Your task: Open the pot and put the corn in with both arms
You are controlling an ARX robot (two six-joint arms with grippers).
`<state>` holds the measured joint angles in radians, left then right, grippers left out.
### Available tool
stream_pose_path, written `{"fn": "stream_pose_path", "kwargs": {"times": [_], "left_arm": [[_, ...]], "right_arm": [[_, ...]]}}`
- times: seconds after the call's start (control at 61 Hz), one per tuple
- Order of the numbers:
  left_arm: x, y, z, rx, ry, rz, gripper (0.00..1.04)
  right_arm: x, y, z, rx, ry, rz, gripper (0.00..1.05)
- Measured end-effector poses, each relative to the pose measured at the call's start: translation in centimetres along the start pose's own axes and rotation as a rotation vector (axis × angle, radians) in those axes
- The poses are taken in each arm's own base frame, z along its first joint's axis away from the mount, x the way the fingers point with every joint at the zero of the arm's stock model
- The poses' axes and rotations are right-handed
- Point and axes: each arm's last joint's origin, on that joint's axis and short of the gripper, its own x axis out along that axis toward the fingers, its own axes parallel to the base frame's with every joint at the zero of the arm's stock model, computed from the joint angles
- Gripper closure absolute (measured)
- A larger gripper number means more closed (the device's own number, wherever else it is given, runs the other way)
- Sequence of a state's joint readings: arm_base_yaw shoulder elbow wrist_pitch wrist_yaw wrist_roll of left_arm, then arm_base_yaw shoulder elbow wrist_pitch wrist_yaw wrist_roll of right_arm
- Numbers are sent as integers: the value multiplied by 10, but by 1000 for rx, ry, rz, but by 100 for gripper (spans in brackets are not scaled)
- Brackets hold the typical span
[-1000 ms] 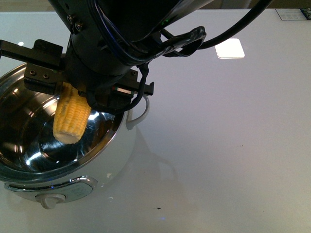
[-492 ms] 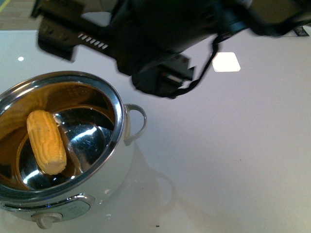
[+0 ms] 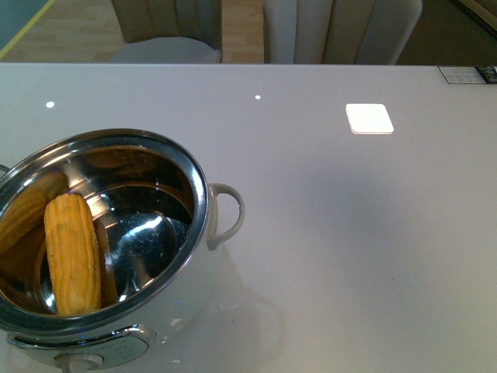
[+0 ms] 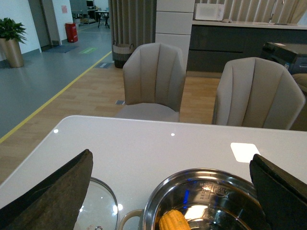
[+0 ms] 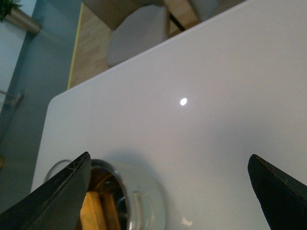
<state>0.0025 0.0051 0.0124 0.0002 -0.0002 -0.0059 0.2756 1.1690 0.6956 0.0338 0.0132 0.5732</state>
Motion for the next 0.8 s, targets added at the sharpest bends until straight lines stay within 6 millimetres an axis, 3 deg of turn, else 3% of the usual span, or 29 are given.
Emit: {"fn": "stream_pose_path", "kwargs": {"times": [0.213,0.311,0.377,0.443,0.525,0.656,0.754,0.803], "left_arm": [[0,0,0,1,0,0,7],[0,0,0,1,0,0,7],[0,0,0,1,0,0,7],[0,0,0,1,0,0,7],[0,0,0,1,0,0,7],[0,0,0,1,0,0,7],[0,0,0,1,0,0,7],[0,0,0,1,0,0,7]], "right_arm": [[-49,-54,0,-95,-85,-202,9],[-71,-65,-3,-125,-142,-242,10],[-77,-65,-12,-304,-371,-140,24],[-79,-66,-19,-399,-466,-108,35],[-79,-71,-30,-446,-491,-116,49],[-82,-81,-51,-478,-488,-125,84],[-84,-83,-58,-487,-491,-125,102],[-85,-85,-61,-491,-492,-126,103]]}}
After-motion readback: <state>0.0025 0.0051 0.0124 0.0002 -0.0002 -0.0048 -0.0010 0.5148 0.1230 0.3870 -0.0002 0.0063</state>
